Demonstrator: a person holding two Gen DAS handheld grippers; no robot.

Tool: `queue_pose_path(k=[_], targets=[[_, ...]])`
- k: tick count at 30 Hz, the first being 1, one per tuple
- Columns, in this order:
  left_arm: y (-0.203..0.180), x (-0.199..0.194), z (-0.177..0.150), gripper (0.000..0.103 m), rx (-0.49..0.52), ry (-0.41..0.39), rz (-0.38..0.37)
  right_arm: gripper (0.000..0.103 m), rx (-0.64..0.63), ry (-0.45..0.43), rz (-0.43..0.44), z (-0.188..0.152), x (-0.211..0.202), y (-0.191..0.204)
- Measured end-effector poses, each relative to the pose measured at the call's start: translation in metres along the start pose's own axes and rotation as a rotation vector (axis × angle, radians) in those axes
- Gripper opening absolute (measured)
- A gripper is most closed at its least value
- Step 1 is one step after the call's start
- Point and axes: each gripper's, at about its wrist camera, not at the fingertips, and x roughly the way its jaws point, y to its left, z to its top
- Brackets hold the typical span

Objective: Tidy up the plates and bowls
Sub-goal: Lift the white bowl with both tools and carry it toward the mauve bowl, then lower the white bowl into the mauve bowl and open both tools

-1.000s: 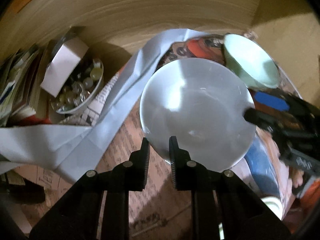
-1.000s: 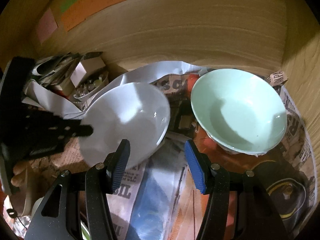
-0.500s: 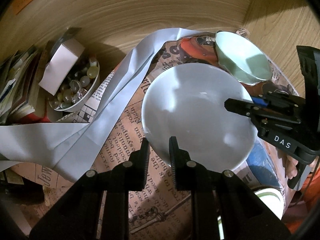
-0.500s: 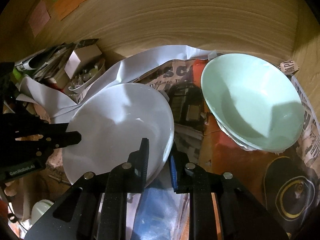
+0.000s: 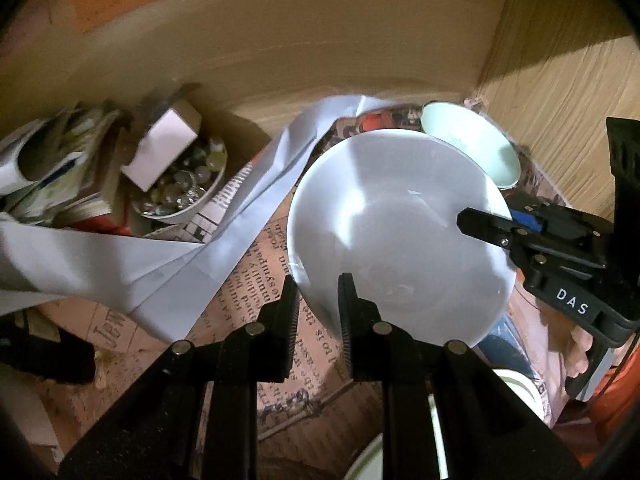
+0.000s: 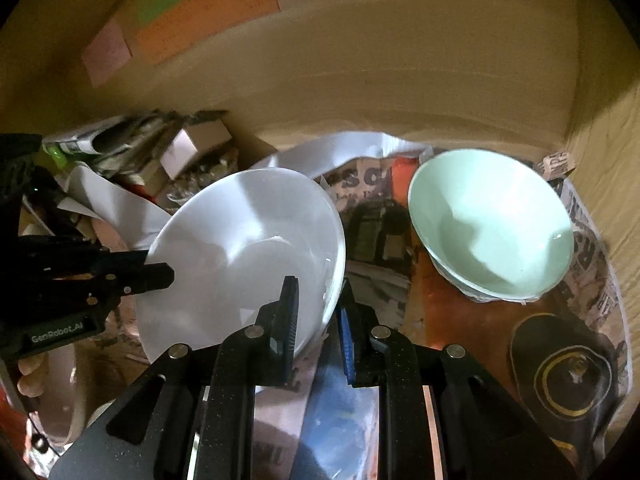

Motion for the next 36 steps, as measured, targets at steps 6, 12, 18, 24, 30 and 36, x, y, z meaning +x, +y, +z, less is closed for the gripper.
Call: queue_pose_path(k=[6, 12, 18, 24, 30, 36], targets=[[-0.002, -0.027, -0.015, 0.019, -0.013, -0.053, 0.02, 0.017, -0.017, -0.043, 0.003, -0.002, -0.02, 0.014], [-0.004, -0.049, -0.027, 0.019, -0.028, -0.101, 0.037, 0.017, -0.037, -0.076, 0.014, -0.006, -0.035, 0.029], [-0.001, -0.073, -0.041, 0.019, -0.056, -0.159, 0.051, 0.017, -0.059, -0.105, 0.034, -0.011, -0.052, 0.044], [0.006, -0.092, -0.058, 0.019, -0.081, -0.201, 0.064, 0.017, -0.083, -0.125, 0.055, -0.017, -0.064, 0.059], [0.012, -0.106, -0.077, 0.019, -0.111, -0.217, 0.066, 0.017, -0.108, -0.14, 0.076, -0.027, -0.074, 0.075], [0.018, -0.12, -0.099, 0.019, -0.138, -0.246, 0.075, 0.017, -0.132, -0.144, 0.09, -0.036, -0.081, 0.091]])
